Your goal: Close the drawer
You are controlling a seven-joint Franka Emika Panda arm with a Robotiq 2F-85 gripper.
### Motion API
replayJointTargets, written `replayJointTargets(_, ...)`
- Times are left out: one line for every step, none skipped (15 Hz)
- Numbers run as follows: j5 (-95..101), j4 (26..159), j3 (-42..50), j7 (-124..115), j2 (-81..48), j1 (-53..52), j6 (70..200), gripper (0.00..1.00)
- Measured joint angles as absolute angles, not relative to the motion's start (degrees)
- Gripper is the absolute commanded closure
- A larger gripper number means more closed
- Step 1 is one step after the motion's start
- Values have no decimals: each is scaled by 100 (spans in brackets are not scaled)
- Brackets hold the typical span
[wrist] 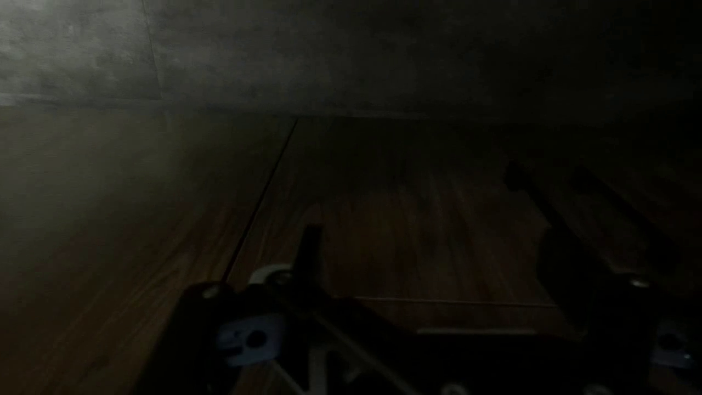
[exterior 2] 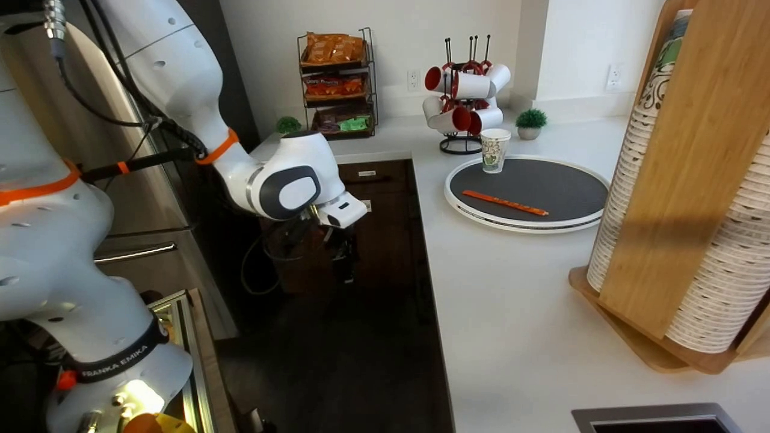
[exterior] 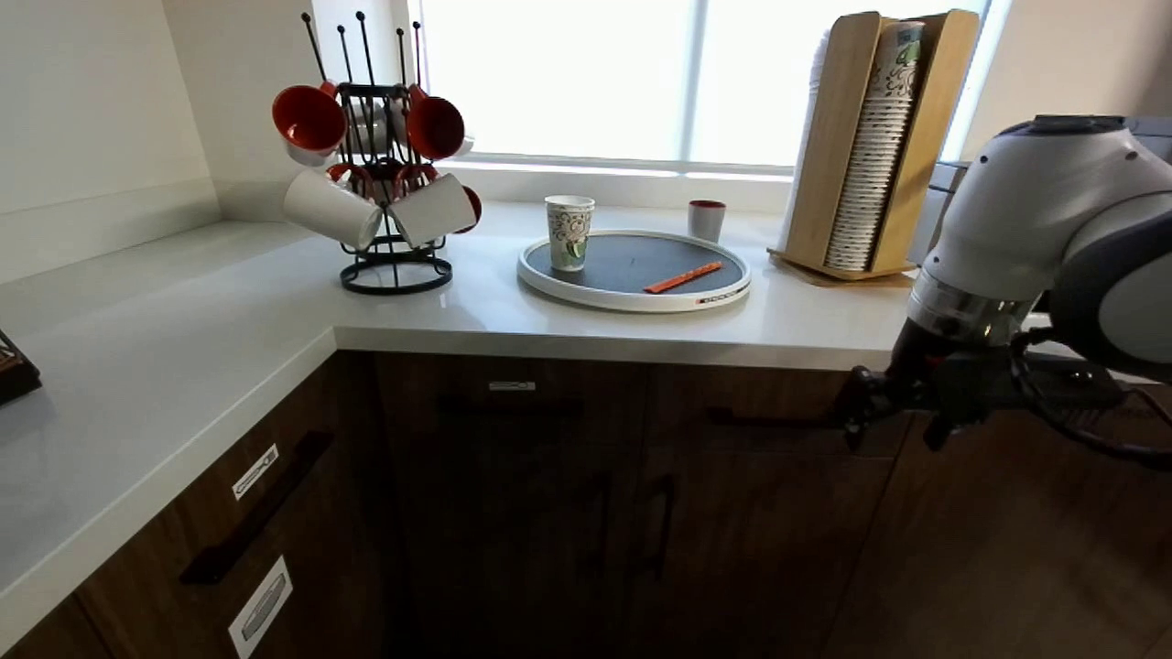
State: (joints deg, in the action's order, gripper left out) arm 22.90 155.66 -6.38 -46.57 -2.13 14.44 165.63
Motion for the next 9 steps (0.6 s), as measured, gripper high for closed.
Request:
replayJointTargets(1827,15462,-792,-4375,-121,1450,16317,0)
replayJointTargets(1377,15321,-792,-4082,-13,1331,16000,0)
replayJointTargets(919,15142,-703,-3755,132,1141,15589,0)
replayJointTargets(593,14950,-615,-3501,293,998,15163,0)
replayJointTargets(370,14736,-520,-3312,480,887,14712,0)
replayJointTargets(225,14522,-430,-3162,670,812,14265,0)
replayJointTargets(121,14285,-348,-3019,855,766,13801,0)
replayJointTargets(61,14038,-267,-2880,1020,737,13328,0)
replayJointTargets(33,13766,-191,-2771,1150,729,12845,0)
